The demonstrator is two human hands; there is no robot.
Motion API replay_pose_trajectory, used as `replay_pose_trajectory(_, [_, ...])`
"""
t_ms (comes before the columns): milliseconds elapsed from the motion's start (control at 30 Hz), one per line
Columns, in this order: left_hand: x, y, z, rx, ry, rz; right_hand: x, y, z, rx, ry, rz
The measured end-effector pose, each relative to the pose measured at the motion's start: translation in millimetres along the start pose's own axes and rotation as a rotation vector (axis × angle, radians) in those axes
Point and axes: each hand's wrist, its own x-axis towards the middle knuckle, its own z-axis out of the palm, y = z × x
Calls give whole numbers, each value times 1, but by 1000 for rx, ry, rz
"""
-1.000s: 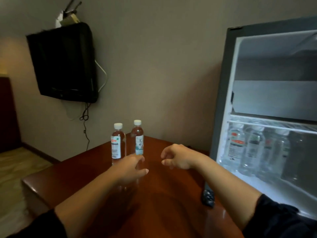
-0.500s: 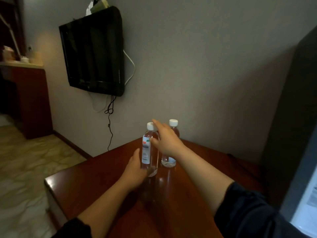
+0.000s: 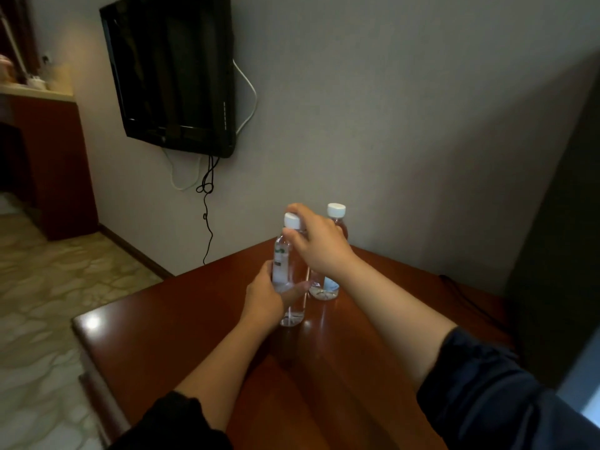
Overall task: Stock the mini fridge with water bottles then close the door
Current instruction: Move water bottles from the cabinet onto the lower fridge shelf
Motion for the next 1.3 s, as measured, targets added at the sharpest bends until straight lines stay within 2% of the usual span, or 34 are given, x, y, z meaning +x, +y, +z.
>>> replay_pose_trajectory(300, [-72, 20, 5, 39, -40, 6, -63, -17, -35, 43, -4, -28])
replay_pose_trajectory(433, [-120, 28, 15, 95, 9, 18, -109, -30, -61, 40, -5, -31])
replay_pose_trajectory(700, [-190, 50, 32, 271, -24, 185, -200, -33, -110, 117, 79, -22])
replay_pose_trajectory(900, [-215, 80, 57, 455, -106, 335, -256, -9, -142, 260, 68, 190])
replay_pose_trajectory(1067, [-233, 108, 95, 465, -193, 440, -299, 12, -171, 524, 204, 353])
replay_pose_trajectory(1300, [-249, 150, 165, 347, -319, 486, -337, 42, -218, 460, 372, 453])
